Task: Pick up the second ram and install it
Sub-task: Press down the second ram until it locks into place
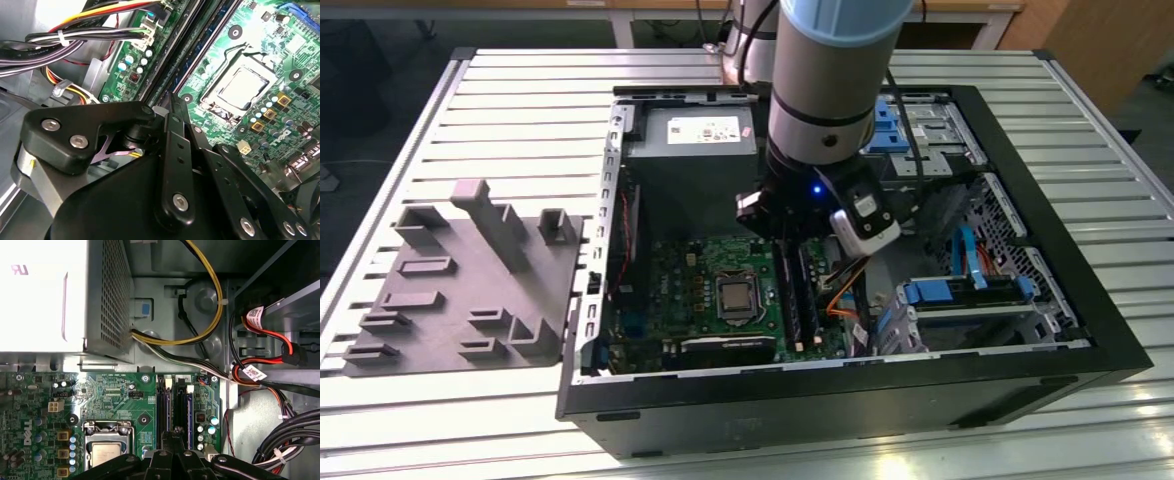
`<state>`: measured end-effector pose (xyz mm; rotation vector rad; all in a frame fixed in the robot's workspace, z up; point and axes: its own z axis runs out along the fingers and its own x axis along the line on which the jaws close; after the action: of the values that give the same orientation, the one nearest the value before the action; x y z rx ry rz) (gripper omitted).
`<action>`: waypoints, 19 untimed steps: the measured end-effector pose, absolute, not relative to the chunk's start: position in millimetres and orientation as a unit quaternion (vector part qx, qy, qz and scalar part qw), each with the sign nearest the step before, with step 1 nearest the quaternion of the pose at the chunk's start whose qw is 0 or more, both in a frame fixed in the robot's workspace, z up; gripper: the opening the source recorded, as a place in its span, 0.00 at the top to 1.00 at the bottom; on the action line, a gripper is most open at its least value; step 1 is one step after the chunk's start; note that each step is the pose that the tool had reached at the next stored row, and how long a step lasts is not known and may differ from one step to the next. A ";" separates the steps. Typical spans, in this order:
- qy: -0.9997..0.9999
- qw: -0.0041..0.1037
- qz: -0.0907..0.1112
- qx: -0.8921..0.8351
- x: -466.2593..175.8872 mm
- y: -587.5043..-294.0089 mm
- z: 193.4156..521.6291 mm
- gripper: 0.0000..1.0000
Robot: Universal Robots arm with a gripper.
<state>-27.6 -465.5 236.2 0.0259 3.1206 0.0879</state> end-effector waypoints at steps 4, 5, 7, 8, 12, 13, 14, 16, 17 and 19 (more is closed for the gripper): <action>1.000 0.010 0.028 0.008 -27.6 -463.8 236.2 0.89; 1.000 0.010 0.028 0.008 -27.6 -463.5 236.2 0.89; 1.000 0.010 0.028 0.008 -27.6 -462.8 236.2 0.89; 1.000 0.010 0.028 0.008 -27.6 -462.2 236.2 0.89; 1.000 0.010 0.028 0.008 -27.6 -460.8 236.2 0.89; 1.000 0.010 0.028 0.008 -27.6 -460.5 236.2 0.89; 1.000 0.010 0.028 0.008 -27.6 -460.2 236.2 0.89; 1.000 0.010 0.028 0.008 -27.6 -459.5 236.2 0.89; 1.000 0.010 0.028 0.008 -27.6 -459.3 236.2 0.89; 1.000 0.010 0.028 0.008 -27.6 -458.7 236.2 0.89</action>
<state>-27.6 -458.7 236.2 0.0258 3.1206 0.0878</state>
